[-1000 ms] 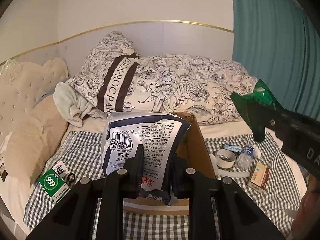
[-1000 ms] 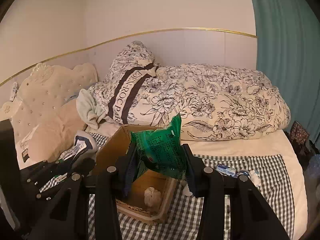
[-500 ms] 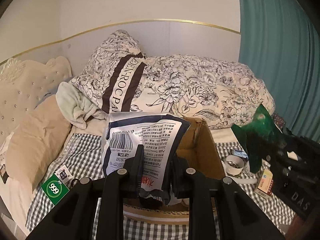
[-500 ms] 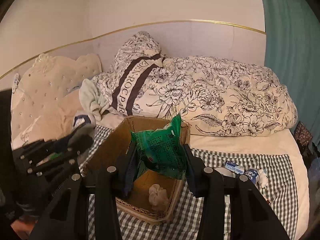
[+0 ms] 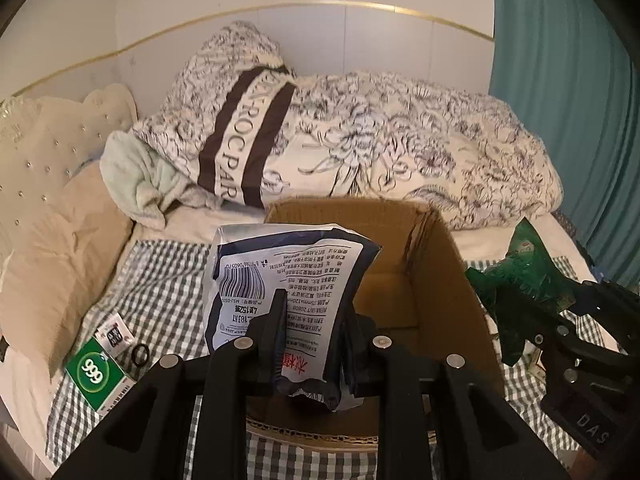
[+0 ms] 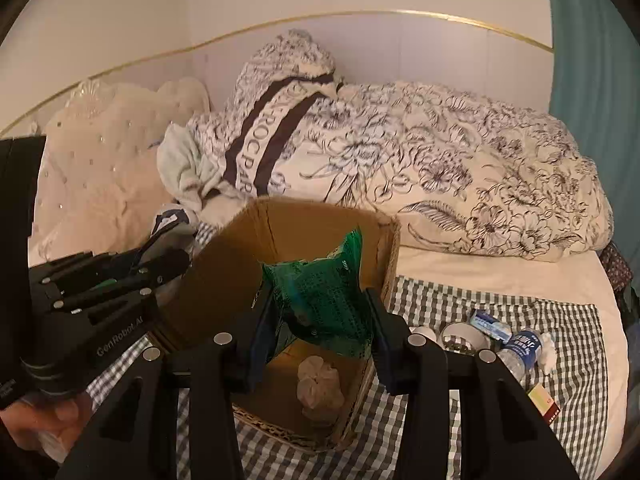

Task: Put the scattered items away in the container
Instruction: 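Open the right tool over the box while the left tool releases the white packet inside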

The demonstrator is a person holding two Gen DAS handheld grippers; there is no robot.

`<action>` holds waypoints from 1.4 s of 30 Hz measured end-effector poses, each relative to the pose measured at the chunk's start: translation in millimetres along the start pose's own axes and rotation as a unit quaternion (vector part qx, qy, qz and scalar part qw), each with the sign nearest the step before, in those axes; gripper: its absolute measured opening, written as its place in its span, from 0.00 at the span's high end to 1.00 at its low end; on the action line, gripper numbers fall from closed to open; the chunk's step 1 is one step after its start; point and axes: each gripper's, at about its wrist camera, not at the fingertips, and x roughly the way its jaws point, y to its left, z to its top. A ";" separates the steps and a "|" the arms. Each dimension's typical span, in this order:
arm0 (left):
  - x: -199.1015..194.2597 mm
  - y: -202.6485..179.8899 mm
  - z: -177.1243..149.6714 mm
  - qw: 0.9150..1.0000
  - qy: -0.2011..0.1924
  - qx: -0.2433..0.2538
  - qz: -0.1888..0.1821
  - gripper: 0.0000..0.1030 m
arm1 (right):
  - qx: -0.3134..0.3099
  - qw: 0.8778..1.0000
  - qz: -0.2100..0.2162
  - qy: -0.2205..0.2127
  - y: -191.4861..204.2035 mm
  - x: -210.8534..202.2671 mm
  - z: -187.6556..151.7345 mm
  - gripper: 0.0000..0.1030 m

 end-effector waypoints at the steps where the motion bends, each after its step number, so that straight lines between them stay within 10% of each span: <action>1: 4.5 0.9 -1.1 1.000 0.005 0.000 0.000 0.78 | 0.000 1.000 0.000 0.006 -0.3 4.5 -1.7 0.58; 23: 44.9 -13.8 -15.0 0.998 0.055 0.025 0.003 0.73 | -0.024 0.995 0.021 0.095 0.9 65.5 -29.6 0.56; 42: 11.0 -17.2 -2.6 1.000 0.019 0.003 -0.002 0.24 | -0.009 0.999 -0.001 0.042 -11.1 35.1 -19.4 0.37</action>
